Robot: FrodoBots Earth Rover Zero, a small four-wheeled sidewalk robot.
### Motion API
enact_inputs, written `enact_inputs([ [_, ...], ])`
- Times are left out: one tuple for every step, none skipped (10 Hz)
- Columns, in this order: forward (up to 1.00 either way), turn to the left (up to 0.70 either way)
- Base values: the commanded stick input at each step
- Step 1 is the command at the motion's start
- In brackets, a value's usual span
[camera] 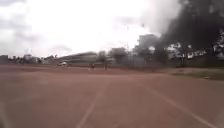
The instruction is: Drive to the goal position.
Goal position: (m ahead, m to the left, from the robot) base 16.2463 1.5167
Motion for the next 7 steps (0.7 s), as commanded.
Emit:
enact_inputs([
  [0.7,0.0],
  [0.7,0.0],
  [0.7,0.0],
  [0.7,0.0],
  [0.7,0.0],
  [0.7,-0.35],
  [0.7,-0.35],
])
